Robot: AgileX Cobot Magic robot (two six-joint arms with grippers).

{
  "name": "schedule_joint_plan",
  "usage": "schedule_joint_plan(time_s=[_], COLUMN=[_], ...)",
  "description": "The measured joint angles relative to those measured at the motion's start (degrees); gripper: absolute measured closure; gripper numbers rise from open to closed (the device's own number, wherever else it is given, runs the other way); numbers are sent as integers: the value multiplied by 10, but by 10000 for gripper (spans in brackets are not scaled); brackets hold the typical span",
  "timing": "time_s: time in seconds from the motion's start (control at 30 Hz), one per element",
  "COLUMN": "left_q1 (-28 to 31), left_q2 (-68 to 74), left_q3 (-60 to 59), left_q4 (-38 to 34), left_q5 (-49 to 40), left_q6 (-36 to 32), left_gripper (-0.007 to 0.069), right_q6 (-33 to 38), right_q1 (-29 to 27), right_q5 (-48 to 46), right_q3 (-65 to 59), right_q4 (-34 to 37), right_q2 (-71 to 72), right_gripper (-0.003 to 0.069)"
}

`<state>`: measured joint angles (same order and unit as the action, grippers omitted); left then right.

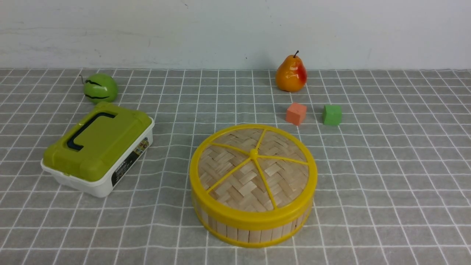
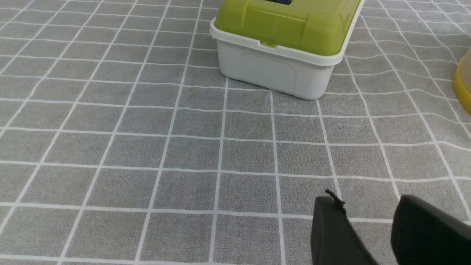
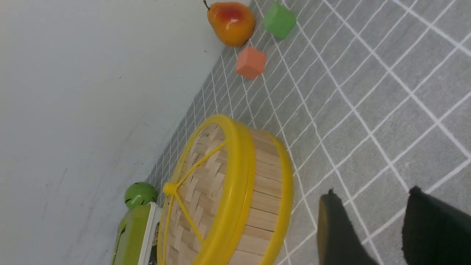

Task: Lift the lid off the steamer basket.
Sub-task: Use the right arm to lift the lid of the steamer

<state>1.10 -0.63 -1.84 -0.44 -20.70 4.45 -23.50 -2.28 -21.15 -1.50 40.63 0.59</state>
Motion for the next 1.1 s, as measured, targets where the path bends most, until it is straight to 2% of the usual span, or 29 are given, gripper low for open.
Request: schedule_joint_plan(time_s=[0.23,0.33,0.4,0.53,0.57,0.6,0.63,0.7,0.73,0.9,1.1], left_q1=[0,0,0,0,0,0,0,0,0,0,0], left_q2=[0,0,0,0,0,0,0,0,0,0,0], left_q3=[0,0,0,0,0,0,0,0,0,0,0], left_q4=[0,0,0,0,0,0,0,0,0,0,0], left_q5=[0,0,0,0,0,0,0,0,0,0,0], left_q6=[0,0,0,0,0,0,0,0,0,0,0], left_gripper=[386,386,386,386,386,386,386,386,386,386,386], right_q6=[29,146,175,248,292,297,341,365,391,417,429], right_q1=[0,0,0,0,0,0,0,0,0,0,2], right_q5=[-2,-59,-76,-152,-195,-207,-255,-291,-341,-434,-497], right_q3=[0,15,27,116,177,194,267,325,411,604,784], right_q4=[-11,-11,0,9,-1,-3,-21,-36,-56,-109,-123], right_q2=[0,-2,-13,-104,-168,-175,-243,-280,-344,-484,-608], right_gripper=[418,420,425,490,542,557,615,650,671,659,657])
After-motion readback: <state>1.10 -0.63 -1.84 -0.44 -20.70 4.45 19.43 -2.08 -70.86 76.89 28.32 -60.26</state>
